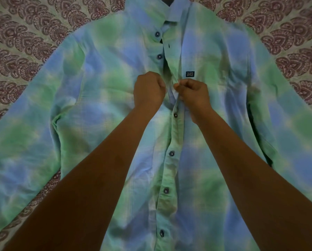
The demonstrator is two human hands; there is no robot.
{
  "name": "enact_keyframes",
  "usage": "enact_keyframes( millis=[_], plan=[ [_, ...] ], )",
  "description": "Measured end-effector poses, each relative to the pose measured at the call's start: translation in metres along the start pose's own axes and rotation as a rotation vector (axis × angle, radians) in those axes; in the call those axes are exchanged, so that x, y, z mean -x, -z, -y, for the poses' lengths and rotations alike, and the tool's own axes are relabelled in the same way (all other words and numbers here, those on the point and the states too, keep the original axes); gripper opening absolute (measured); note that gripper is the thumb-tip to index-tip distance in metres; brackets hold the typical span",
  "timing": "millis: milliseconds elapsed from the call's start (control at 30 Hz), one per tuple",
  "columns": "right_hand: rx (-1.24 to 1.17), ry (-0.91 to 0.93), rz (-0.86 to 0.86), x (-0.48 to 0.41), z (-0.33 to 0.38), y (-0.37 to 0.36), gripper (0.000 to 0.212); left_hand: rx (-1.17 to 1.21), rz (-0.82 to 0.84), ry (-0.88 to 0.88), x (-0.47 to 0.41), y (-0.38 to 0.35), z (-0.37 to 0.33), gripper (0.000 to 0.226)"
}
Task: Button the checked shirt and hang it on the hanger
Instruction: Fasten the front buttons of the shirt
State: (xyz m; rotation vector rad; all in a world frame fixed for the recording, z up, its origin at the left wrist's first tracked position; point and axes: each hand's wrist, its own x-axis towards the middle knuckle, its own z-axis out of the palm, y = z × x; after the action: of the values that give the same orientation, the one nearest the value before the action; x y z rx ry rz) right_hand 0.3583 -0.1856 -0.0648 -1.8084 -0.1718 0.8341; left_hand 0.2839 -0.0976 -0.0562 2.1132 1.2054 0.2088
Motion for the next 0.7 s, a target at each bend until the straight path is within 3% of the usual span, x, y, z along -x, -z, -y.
enact_keyframes(
  millis=[100,333,600,700],
  plan=[
    [-0.095,-0.023,0.027,0.003,0.001,0.000,0.023,0.134,0.009,0.084,-0.004,0.001,-0.002,0.004],
    [-0.286,-0.082,0.072,0.009,0.004,0.001,0.021,0.440,-0.021,0.236,-0.002,-0.001,-0.012,0.012],
    [-0.308,-0.089,0.053,0.009,0.001,-0.003,0.017,0.430,-0.016,0.221,-0.004,-0.002,-0.010,0.011],
    [-0.308,-0.084,0.068,0.009,0.001,-0.005,0.015,0.450,0.027,0.219,-0.004,0.001,-0.008,0.024]
  ],
)
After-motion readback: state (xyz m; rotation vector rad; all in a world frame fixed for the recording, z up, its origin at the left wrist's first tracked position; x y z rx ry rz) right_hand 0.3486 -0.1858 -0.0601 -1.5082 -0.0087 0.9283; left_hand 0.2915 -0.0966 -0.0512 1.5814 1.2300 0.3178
